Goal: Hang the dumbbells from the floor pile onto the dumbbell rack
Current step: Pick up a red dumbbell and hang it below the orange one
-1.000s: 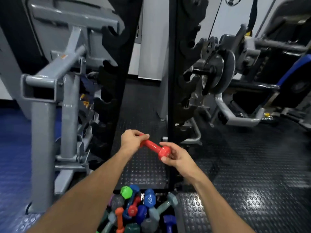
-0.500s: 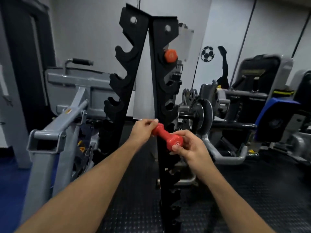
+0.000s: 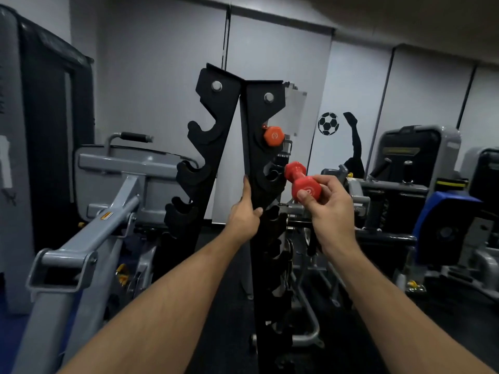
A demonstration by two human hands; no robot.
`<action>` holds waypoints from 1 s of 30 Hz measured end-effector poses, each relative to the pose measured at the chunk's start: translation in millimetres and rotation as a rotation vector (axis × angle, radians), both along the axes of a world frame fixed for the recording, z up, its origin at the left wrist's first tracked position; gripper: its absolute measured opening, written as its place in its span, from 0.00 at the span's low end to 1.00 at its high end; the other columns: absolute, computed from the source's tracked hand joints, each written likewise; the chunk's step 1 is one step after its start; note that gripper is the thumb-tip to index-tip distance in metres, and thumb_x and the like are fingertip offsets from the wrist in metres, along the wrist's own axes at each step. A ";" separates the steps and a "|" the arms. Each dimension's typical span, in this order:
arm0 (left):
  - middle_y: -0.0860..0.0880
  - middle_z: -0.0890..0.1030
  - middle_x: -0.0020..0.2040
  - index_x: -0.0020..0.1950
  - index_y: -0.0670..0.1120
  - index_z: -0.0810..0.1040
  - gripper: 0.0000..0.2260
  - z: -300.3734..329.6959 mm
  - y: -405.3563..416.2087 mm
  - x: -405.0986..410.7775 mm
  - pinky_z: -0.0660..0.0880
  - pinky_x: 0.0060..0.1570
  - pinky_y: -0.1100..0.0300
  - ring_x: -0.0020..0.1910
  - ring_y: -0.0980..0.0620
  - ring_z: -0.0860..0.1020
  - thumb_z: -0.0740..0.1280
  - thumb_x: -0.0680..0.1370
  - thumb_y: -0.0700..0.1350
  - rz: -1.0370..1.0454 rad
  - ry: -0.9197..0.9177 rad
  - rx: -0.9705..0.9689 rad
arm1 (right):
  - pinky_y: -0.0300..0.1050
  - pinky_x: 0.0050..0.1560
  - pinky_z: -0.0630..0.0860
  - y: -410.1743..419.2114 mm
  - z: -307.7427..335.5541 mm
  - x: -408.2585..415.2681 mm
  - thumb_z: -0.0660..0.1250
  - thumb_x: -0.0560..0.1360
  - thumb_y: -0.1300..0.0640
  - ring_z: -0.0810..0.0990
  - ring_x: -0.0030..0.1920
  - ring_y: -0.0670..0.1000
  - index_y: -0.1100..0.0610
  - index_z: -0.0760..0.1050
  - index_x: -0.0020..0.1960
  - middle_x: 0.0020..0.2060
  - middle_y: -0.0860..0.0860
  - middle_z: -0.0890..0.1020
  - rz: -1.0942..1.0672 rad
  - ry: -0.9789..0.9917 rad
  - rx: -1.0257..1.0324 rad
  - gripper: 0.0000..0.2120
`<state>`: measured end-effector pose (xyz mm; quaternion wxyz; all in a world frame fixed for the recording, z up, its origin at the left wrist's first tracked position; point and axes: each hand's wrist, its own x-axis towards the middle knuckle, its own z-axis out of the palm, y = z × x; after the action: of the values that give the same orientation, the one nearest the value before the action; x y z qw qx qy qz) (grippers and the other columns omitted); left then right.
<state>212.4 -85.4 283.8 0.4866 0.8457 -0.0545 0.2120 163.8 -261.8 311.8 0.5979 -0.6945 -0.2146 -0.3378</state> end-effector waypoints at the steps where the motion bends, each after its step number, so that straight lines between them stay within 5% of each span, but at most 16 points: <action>1: 0.40 0.76 0.69 0.81 0.65 0.35 0.40 -1.2 0.1 3.5 0.71 0.51 0.59 0.52 0.49 0.76 0.62 0.84 0.43 0.008 0.002 0.003 | 0.57 0.58 0.82 1.0 2.9 4.7 0.76 0.75 0.56 0.86 0.51 0.51 0.47 0.77 0.58 0.50 0.49 0.86 -0.008 -0.006 -0.007 0.15; 7: 0.43 0.77 0.67 0.79 0.70 0.37 0.40 -9.0 3.5 12.4 0.73 0.37 0.66 0.43 0.58 0.77 0.63 0.84 0.44 0.003 -0.047 -0.053 | 0.55 0.57 0.83 13.4 17.9 27.7 0.77 0.75 0.56 0.85 0.51 0.49 0.50 0.77 0.60 0.51 0.49 0.85 -0.065 0.002 -0.061 0.16; 13: 0.44 0.79 0.60 0.76 0.76 0.37 0.40 -8.9 4.7 8.4 0.85 0.42 0.46 0.45 0.42 0.85 0.63 0.84 0.44 -0.014 -0.024 -0.103 | 0.54 0.57 0.82 28.8 33.2 54.4 0.77 0.75 0.57 0.85 0.53 0.54 0.51 0.77 0.59 0.53 0.52 0.85 -0.086 0.056 -0.119 0.15; 20: 0.44 0.80 0.58 0.73 0.78 0.36 0.41 -10.9 5.1 10.5 0.85 0.42 0.44 0.43 0.43 0.85 0.62 0.84 0.44 -0.021 -0.034 -0.105 | 0.47 0.59 0.80 39.6 43.2 72.7 0.75 0.76 0.57 0.84 0.55 0.51 0.52 0.77 0.59 0.53 0.52 0.85 0.005 0.111 -0.192 0.13; 26: 0.43 0.81 0.53 0.74 0.77 0.36 0.40 -10.3 5.6 12.1 0.84 0.41 0.44 0.44 0.40 0.85 0.62 0.85 0.44 -0.025 -0.031 -0.099 | 0.34 0.45 0.72 38.1 51.7 75.6 0.73 0.78 0.57 0.82 0.56 0.51 0.51 0.76 0.58 0.55 0.54 0.84 0.078 0.182 -0.255 0.10; 30: 0.42 0.81 0.52 0.75 0.75 0.36 0.40 -11.4 4.9 10.9 0.84 0.40 0.42 0.41 0.41 0.84 0.62 0.85 0.43 -0.038 -0.034 -0.109 | 0.39 0.53 0.77 31.8 53.8 82.0 0.73 0.78 0.54 0.83 0.58 0.52 0.51 0.75 0.63 0.57 0.54 0.84 0.083 0.177 -0.362 0.15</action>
<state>223.3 -80.5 272.4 0.5348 0.8132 -0.0669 0.2197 245.8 -230.0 365.7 0.4932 -0.8082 -0.2469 -0.2064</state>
